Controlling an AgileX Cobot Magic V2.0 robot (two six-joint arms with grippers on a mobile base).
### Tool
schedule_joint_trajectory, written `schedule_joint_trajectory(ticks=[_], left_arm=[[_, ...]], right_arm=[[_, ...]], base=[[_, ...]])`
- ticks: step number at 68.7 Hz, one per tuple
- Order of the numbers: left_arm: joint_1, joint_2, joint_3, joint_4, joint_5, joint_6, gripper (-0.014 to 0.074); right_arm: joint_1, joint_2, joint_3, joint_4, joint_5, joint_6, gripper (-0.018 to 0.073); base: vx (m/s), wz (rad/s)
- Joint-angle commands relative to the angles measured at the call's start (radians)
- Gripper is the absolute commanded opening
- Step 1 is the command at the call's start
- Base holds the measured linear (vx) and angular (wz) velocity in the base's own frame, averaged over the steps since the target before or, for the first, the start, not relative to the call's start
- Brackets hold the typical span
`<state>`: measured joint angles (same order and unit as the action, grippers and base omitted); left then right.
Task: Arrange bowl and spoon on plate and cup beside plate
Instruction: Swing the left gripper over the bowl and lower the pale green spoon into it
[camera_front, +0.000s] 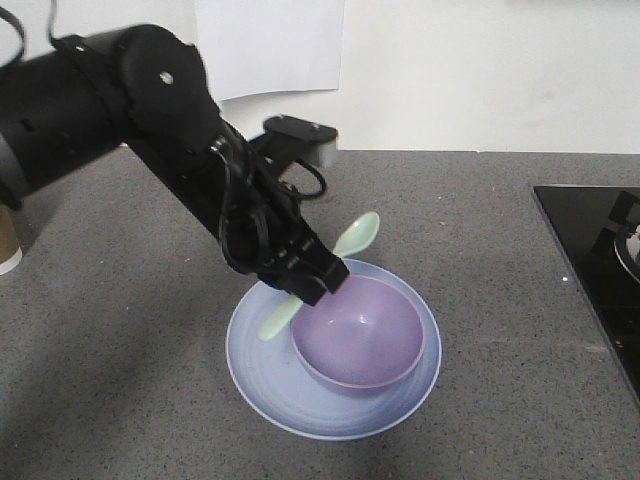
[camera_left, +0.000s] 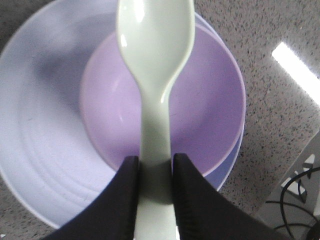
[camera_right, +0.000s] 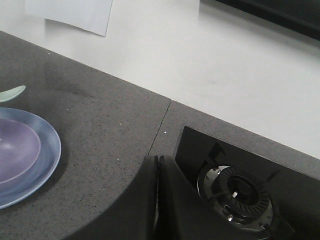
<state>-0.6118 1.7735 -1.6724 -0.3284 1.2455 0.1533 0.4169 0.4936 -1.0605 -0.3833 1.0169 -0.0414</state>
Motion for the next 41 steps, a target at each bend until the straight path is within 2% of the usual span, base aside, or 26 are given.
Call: schedule_joint_trajectory(ticks=[1, 27, 41], left_arm=[[-0.021, -0.028, -0.027, -0.014, 0.000, -0.014, -0.0007], [-0.027, 0.020, -0.027, -0.024, 0.000, -0.013, -0.0002], [-0.027, 0.020, -0.027, -0.025, 0.000, -0.013, 0.0034]], right_arm=[[-0.002, 0.012, -0.008, -0.027, -0.087, 0.008, -0.0005], [-0.002, 0.012, -0.008, -0.029, -0.086, 0.011, -0.0005], [-0.002, 0.012, -0.008, -0.029, -0.086, 0.011, -0.0005]], base=[[0.00, 0.00], [0.00, 0.00], [0.00, 0.00]])
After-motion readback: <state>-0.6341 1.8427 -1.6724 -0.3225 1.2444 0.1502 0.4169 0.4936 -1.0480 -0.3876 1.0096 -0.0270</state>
